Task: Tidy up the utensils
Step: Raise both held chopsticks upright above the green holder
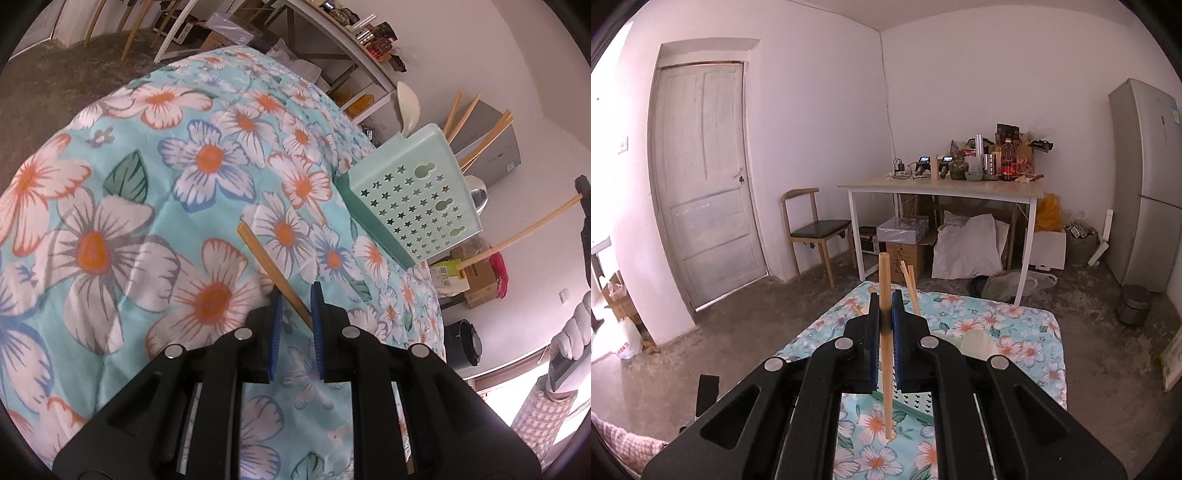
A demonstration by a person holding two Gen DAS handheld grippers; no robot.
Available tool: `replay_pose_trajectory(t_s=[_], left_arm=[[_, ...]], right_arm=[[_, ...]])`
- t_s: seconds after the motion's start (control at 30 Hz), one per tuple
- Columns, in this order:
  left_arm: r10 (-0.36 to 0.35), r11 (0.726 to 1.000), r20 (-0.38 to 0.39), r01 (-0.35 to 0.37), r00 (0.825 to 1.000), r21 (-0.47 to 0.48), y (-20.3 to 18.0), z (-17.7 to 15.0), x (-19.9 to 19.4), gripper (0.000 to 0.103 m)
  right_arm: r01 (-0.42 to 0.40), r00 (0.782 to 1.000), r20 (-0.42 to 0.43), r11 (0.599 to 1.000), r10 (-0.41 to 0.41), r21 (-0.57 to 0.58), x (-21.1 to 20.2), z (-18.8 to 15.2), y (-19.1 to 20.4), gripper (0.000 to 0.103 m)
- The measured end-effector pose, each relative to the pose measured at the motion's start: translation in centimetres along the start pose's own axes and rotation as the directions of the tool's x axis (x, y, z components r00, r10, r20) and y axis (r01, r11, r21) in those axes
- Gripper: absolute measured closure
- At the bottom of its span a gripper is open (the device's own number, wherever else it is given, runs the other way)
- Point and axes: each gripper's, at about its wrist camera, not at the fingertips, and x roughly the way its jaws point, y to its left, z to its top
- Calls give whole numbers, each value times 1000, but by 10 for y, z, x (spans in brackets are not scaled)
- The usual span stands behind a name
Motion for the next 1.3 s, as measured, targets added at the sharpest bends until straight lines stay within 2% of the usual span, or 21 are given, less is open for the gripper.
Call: replay_pose_trajectory(t_s=[0.2, 0.37, 0.57, 0.8, 1.1, 1.3], left_arm=[[-38, 999, 46, 37, 998, 26, -8, 5, -20, 91], [-73, 993, 116, 62, 991, 96, -26, 13, -44, 94], [-99, 981, 208, 60, 973, 185, -52, 23, -77, 97], [-104, 971, 279, 37, 955, 236, -76, 34, -102, 98], [-111, 960, 340, 12, 934, 280, -94, 45, -122, 98], [-159, 947, 365, 38, 917, 319, -106, 53, -128, 98]], right_arm=[[12, 1000, -8, 1000, -12, -9, 1, 2, -1, 97], [21, 1000, 9, 1000, -21, -2, -3, 4, 1, 97], [14, 998, 58, 1000, -14, 4, -14, 8, 2, 97], [-11, 992, 123, 1000, 10, 13, -25, 26, -5, 97], [-43, 979, 202, 998, 34, 42, -29, 59, -24, 97], [-27, 976, 215, 997, 10, 76, -24, 75, -41, 97]])
